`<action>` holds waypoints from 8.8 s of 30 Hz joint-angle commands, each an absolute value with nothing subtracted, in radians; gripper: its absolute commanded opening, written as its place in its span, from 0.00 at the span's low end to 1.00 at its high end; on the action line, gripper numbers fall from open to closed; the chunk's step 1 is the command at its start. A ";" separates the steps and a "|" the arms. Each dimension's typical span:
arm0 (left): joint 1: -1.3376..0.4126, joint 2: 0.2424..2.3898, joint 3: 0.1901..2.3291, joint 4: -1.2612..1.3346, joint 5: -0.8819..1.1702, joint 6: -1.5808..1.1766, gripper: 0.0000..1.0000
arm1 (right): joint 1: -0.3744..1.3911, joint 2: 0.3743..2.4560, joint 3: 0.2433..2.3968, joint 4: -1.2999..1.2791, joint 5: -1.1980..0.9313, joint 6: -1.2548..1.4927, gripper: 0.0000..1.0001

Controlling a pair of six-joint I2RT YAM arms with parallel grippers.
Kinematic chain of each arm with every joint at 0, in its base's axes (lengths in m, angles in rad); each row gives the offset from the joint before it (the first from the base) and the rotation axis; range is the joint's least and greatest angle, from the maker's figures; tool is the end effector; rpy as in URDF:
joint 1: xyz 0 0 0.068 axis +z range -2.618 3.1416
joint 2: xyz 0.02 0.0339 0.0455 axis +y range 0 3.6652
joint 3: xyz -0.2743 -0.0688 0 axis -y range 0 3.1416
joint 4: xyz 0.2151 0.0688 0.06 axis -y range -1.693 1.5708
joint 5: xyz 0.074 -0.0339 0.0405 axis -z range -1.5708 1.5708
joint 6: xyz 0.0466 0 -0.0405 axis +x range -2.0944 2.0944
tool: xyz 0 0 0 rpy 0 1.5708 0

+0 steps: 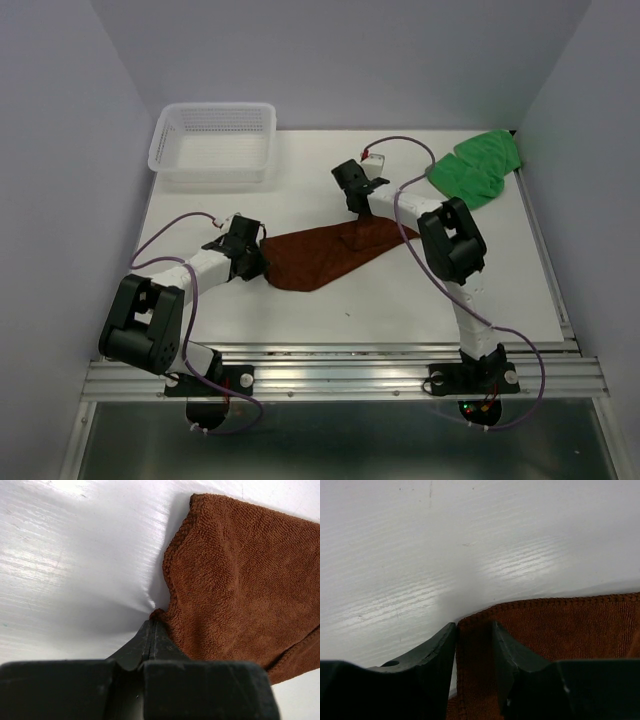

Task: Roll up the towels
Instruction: Flatten the towel, then fold the towel

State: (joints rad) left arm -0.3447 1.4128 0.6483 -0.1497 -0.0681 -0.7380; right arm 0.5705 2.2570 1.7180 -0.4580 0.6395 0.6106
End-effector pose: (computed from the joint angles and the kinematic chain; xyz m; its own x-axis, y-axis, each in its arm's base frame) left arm 0.2337 -0.0805 0.1834 -0.7520 -0.4432 -0.4879 -0.2811 0.8851 -0.3708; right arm 0.4103 0.2302 0.1732 -0.6713 0.1159 -0.7321 0.2736 0.9567 -0.0994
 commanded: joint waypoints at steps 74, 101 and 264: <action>-0.124 1.352 1.000 -0.226 -0.225 -0.842 0.00 | 0.247 1.365 1.060 -0.321 0.635 0.651 0.01; -0.091 1.494 0.983 -0.186 -0.232 -0.759 0.00 | 0.097 1.530 1.034 -0.189 0.357 0.568 0.01; -0.407 1.437 0.652 -0.258 -0.106 -0.851 0.00 | 0.405 1.265 1.049 -0.538 0.353 0.411 0.01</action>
